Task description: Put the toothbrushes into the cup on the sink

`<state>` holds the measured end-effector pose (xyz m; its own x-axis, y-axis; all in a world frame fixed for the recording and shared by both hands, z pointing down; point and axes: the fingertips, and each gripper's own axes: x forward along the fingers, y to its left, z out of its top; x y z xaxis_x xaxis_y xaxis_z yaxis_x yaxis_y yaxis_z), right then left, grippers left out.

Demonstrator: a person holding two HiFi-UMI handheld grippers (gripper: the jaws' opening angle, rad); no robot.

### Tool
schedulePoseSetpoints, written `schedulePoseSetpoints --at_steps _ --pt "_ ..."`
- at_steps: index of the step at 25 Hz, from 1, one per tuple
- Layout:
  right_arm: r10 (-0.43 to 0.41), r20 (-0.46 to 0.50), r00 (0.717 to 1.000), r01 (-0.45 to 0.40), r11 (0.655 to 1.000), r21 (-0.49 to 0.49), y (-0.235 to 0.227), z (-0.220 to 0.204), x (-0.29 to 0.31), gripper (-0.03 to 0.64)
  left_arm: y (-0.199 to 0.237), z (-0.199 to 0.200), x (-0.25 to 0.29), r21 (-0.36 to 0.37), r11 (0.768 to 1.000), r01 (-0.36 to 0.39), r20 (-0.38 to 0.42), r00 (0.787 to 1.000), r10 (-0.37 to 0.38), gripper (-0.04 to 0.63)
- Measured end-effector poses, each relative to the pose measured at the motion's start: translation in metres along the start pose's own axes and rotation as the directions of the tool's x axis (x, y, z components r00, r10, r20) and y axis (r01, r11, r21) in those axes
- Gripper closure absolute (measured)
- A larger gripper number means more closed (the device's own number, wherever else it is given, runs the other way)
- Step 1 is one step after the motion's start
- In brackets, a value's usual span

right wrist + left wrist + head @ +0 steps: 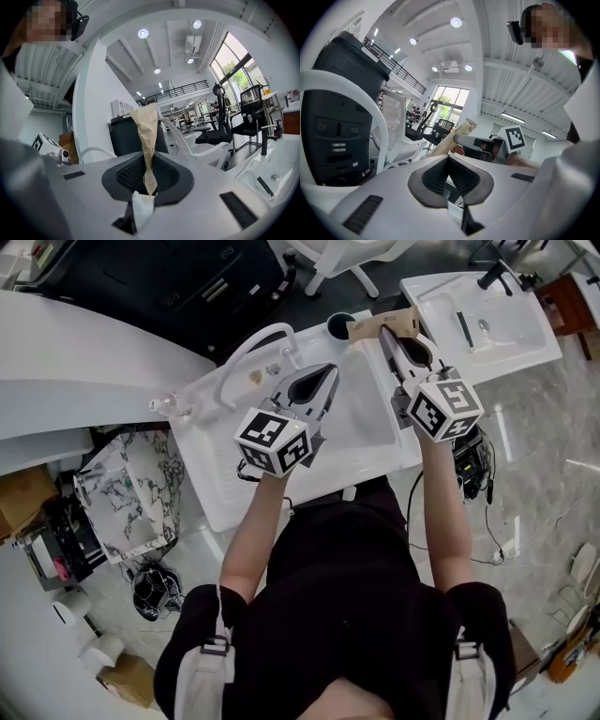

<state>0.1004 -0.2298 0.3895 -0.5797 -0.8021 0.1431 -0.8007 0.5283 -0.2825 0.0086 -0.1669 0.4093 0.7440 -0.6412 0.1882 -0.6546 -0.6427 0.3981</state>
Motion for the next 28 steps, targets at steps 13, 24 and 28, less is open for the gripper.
schedulePoseSetpoints --at_steps 13,24,28 --pt "0.02 -0.066 0.998 -0.019 1.0 0.02 -0.018 -0.025 0.038 0.555 0.013 -0.008 0.006 -0.026 0.999 -0.028 -0.022 0.999 0.028 0.588" --pt "0.009 -0.127 0.992 -0.007 1.0 0.017 -0.032 -0.054 0.06 0.555 0.022 -0.012 0.006 -0.043 0.998 -0.041 -0.029 0.999 0.04 0.586" --pt "0.005 -0.14 0.99 -0.002 1.0 0.019 -0.037 -0.064 0.067 0.555 0.023 -0.013 0.006 -0.047 0.998 -0.041 -0.032 0.999 0.039 0.588"
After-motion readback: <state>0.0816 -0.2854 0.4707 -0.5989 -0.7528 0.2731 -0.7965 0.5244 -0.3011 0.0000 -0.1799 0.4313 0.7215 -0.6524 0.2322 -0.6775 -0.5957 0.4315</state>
